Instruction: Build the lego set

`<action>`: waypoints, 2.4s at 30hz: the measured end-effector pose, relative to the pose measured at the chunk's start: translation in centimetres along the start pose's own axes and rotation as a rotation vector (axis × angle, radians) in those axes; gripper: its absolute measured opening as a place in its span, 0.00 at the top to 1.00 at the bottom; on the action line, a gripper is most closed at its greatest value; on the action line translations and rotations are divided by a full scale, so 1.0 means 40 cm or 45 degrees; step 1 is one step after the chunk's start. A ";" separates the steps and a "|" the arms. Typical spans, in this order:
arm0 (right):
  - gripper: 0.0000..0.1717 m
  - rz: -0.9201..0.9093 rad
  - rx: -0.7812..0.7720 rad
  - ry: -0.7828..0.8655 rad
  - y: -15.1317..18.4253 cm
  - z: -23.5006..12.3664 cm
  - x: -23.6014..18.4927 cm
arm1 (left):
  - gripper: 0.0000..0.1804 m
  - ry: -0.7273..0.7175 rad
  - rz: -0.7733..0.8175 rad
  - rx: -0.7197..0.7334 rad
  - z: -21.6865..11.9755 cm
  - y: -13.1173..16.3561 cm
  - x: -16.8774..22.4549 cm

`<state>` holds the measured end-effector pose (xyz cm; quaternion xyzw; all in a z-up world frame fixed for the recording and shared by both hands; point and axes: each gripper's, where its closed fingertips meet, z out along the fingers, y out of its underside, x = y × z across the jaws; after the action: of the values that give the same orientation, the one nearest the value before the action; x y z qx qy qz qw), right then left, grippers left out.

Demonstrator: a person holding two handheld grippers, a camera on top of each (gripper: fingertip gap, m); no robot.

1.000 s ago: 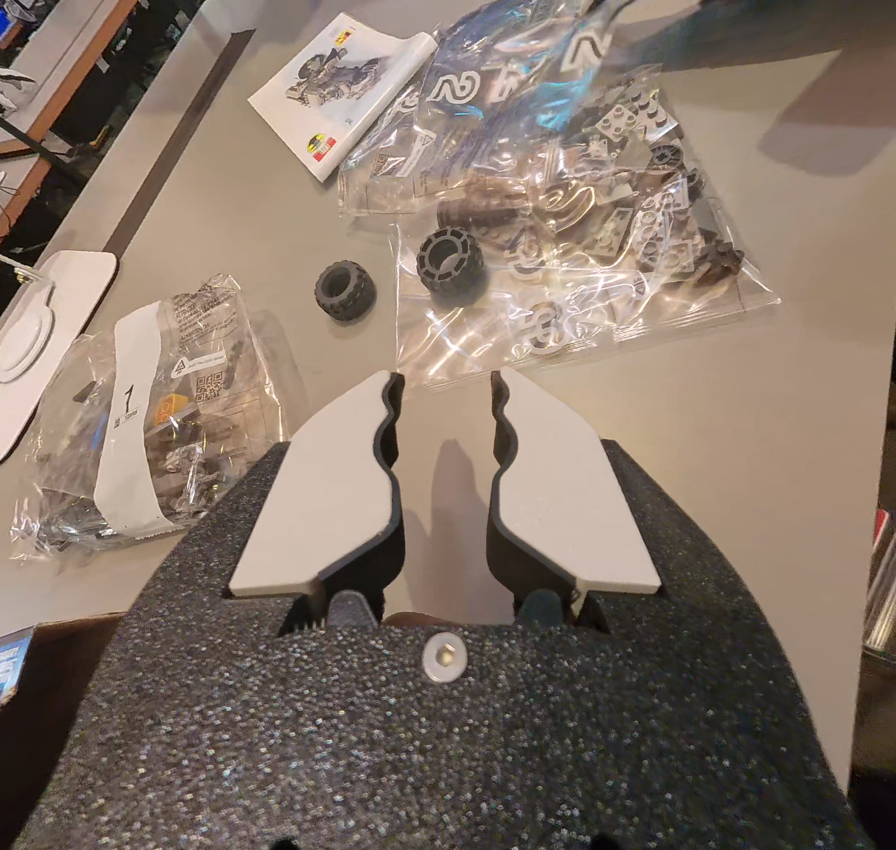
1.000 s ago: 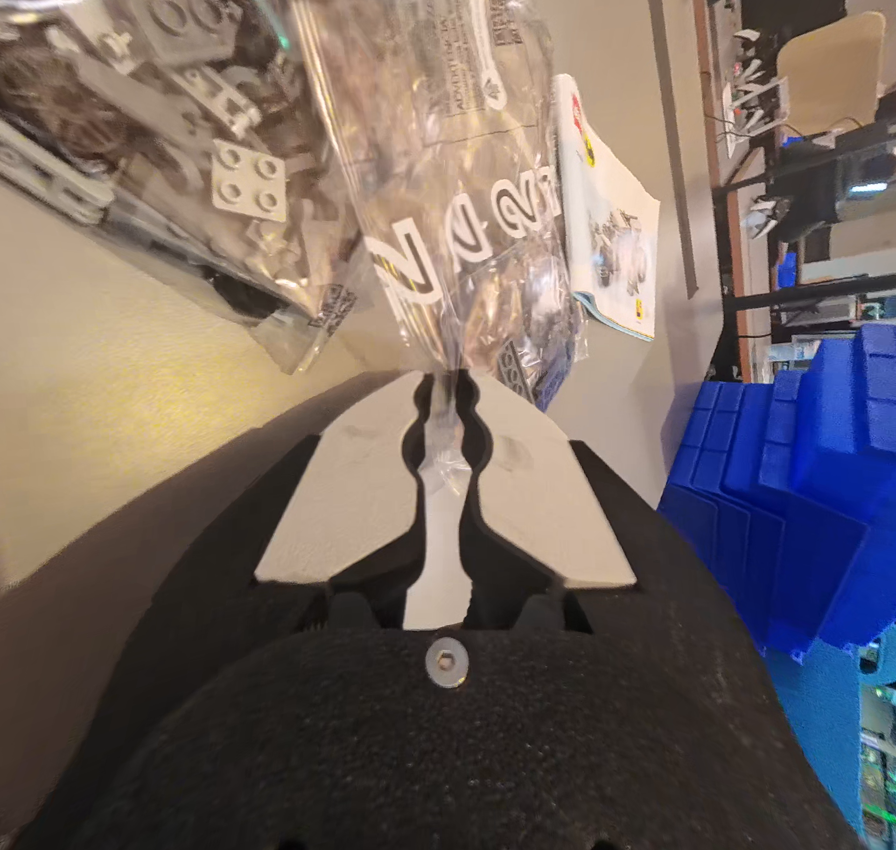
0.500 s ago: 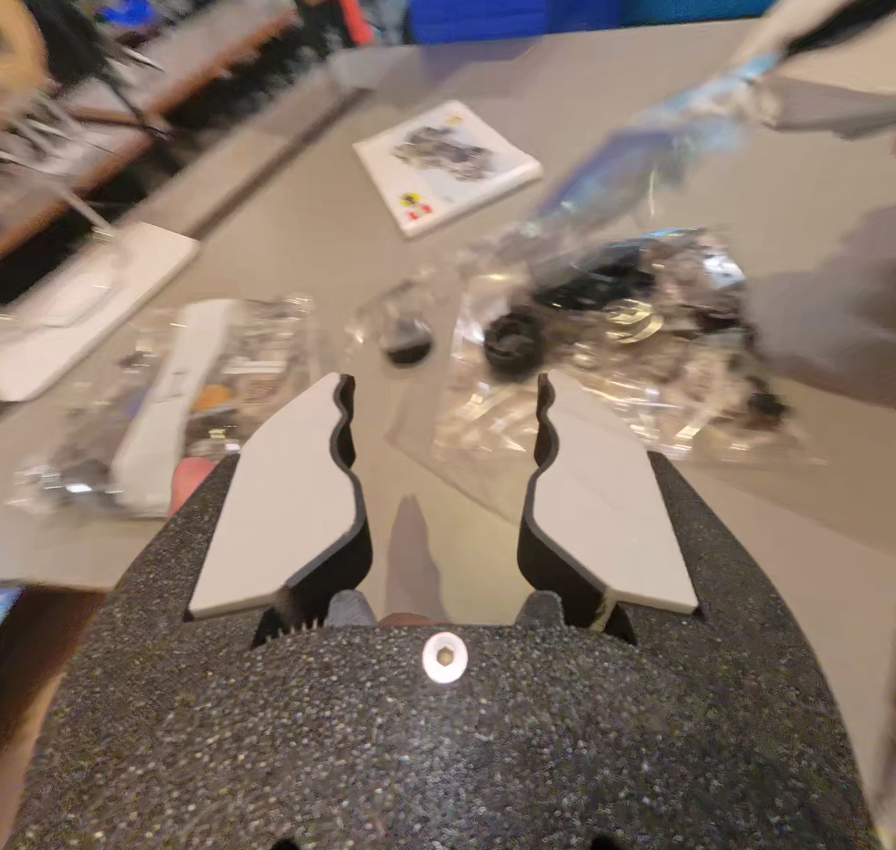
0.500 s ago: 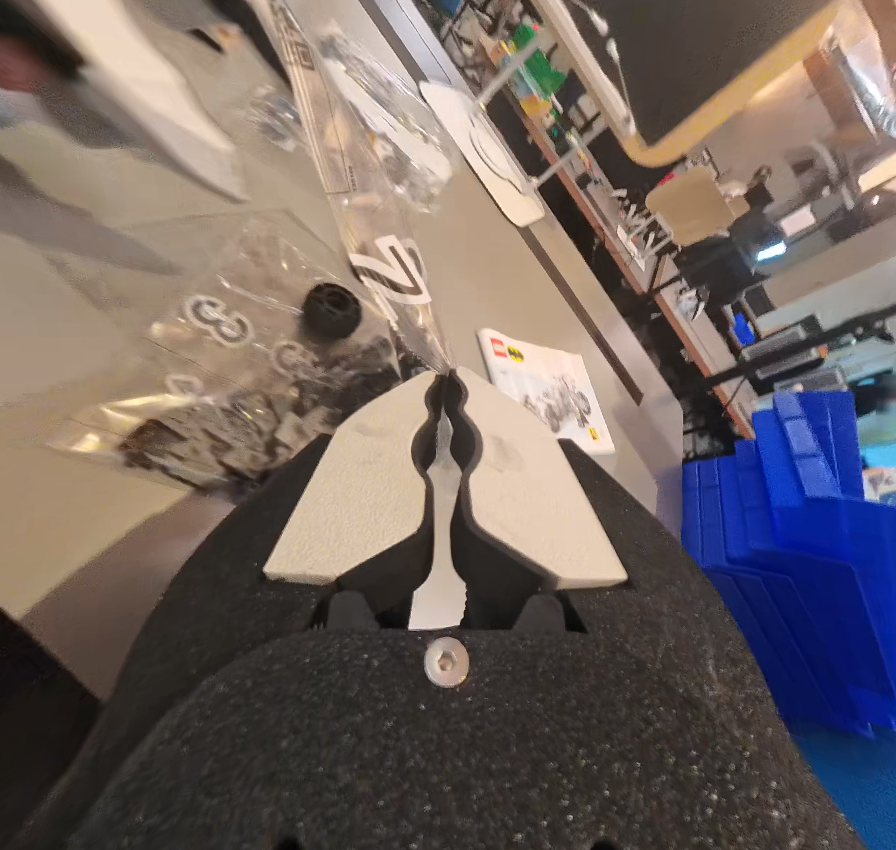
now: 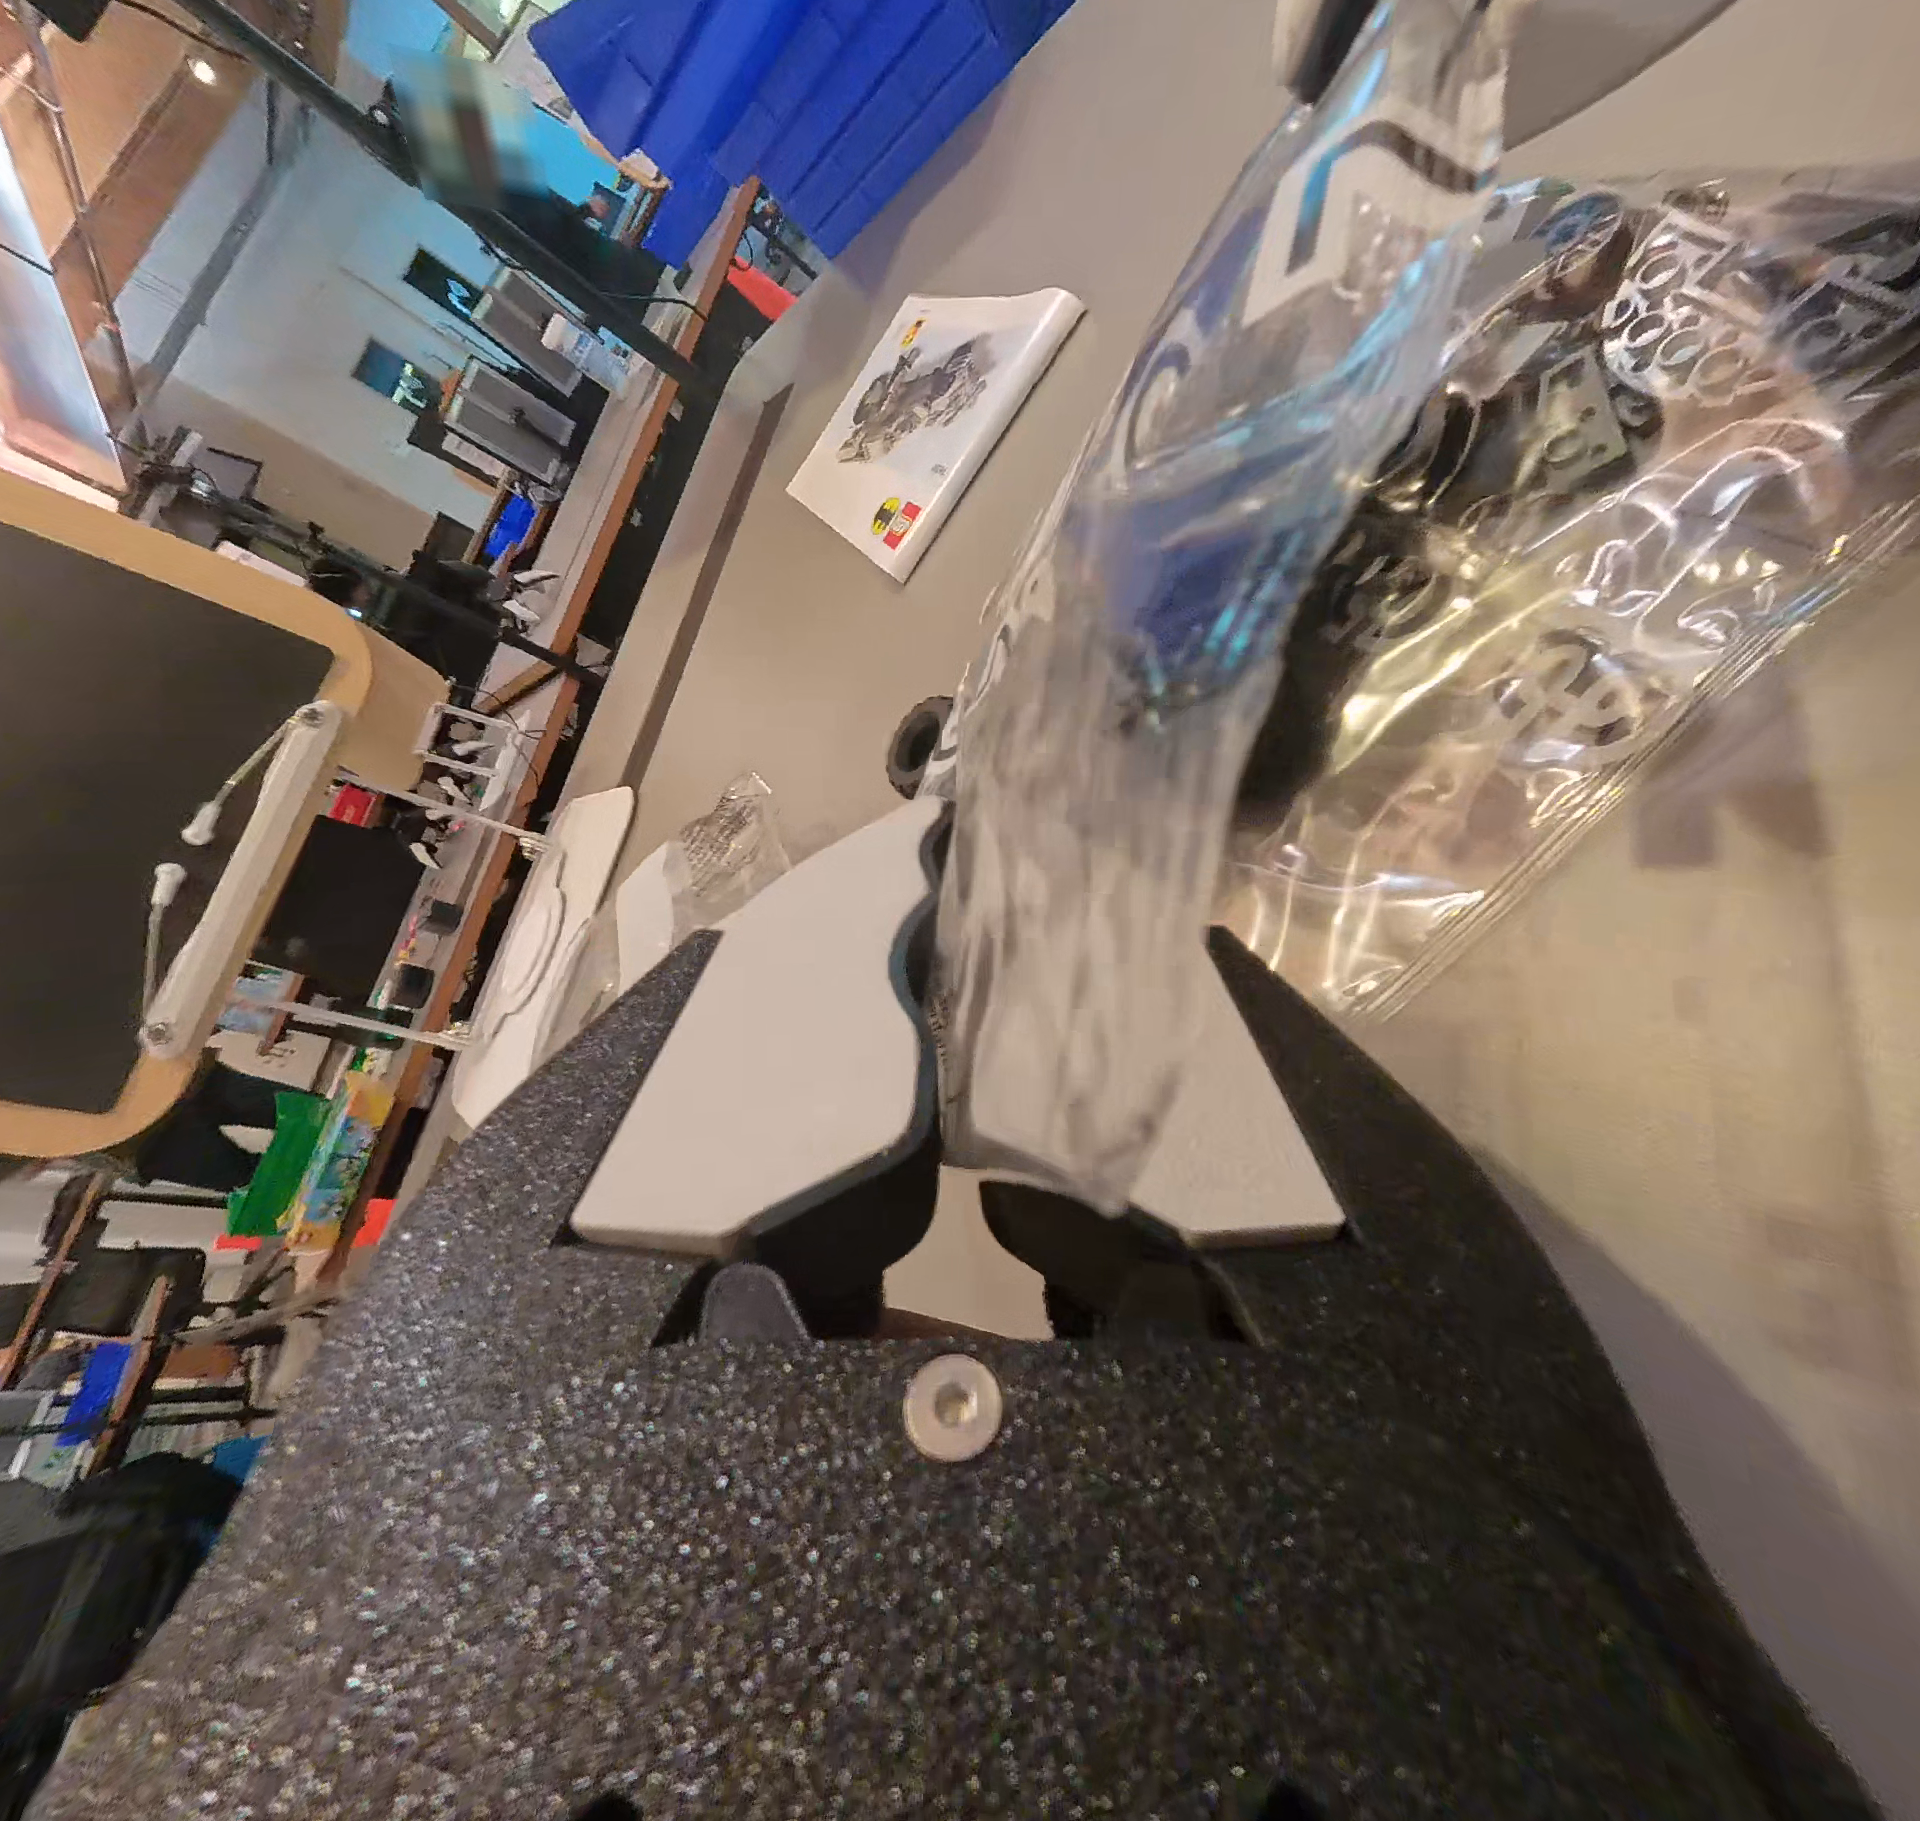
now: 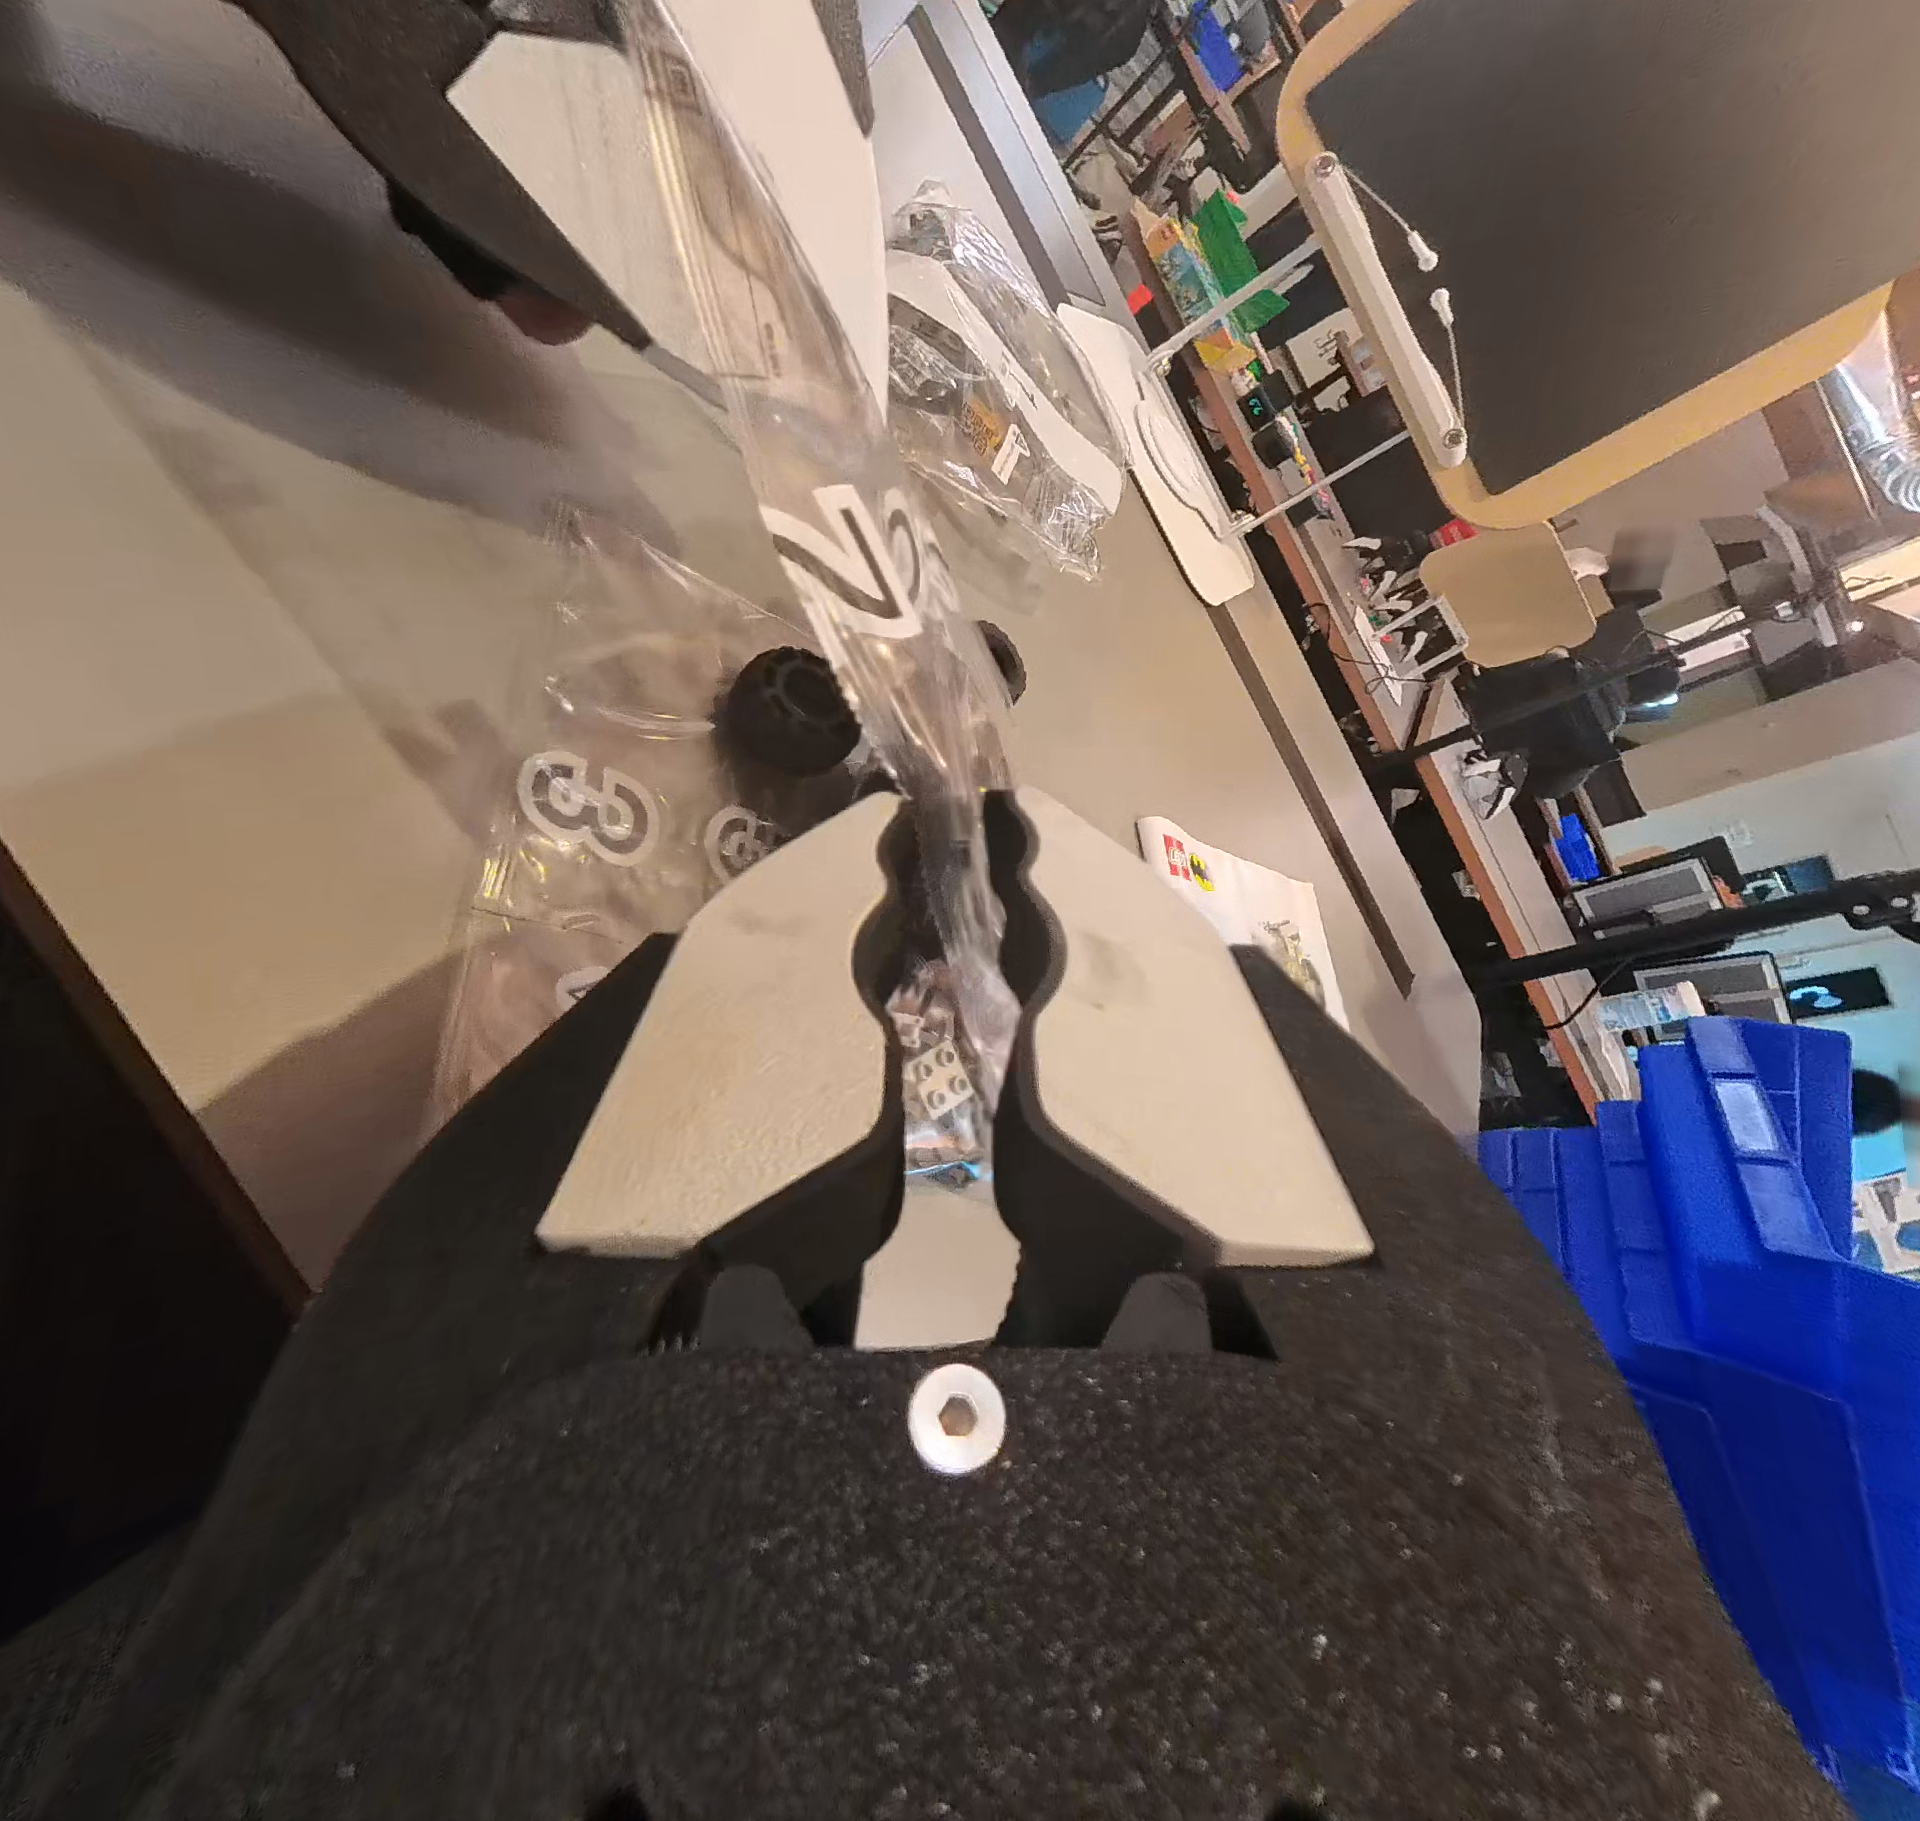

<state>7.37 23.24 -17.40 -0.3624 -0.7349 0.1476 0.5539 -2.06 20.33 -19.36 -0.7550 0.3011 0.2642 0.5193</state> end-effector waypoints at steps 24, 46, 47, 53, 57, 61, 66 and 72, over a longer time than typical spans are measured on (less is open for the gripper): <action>0.72 -0.018 0.021 -0.146 0.013 -0.006 -0.050 | 1.00 -0.473 0.228 0.171 -0.233 -0.113 -0.288; 0.76 0.092 0.269 -0.628 -0.369 0.198 -0.293 | 1.00 -0.601 -0.489 -0.786 -0.428 0.319 -0.453; 0.76 0.089 0.264 -0.644 -0.368 0.200 -0.305 | 1.00 -0.568 -0.474 -0.832 -0.426 0.340 -0.419; 0.76 0.083 0.179 -0.711 -0.339 0.227 -0.353 | 1.00 -0.407 -0.376 -1.015 -0.466 0.372 -0.243; 0.75 0.085 0.139 -0.676 -0.336 0.257 -0.358 | 1.00 -0.299 -0.372 -1.076 -0.478 0.369 -0.161; 0.74 0.078 0.117 -0.645 -0.327 0.269 -0.358 | 1.00 -0.247 -0.413 -1.088 -0.484 0.387 -0.140; 0.74 0.069 0.105 -0.613 -0.327 0.280 -0.305 | 1.00 -0.262 -0.432 -1.207 -0.529 0.468 -0.145; 0.74 -0.067 0.067 -0.600 -0.365 0.329 -0.230 | 1.00 -0.219 -0.528 -1.250 -0.559 0.532 -0.135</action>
<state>-9.02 9.14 -19.38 -0.2841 -0.8489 0.2329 0.3799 -19.32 -5.74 -21.62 -0.9281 -0.0569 0.3267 0.1693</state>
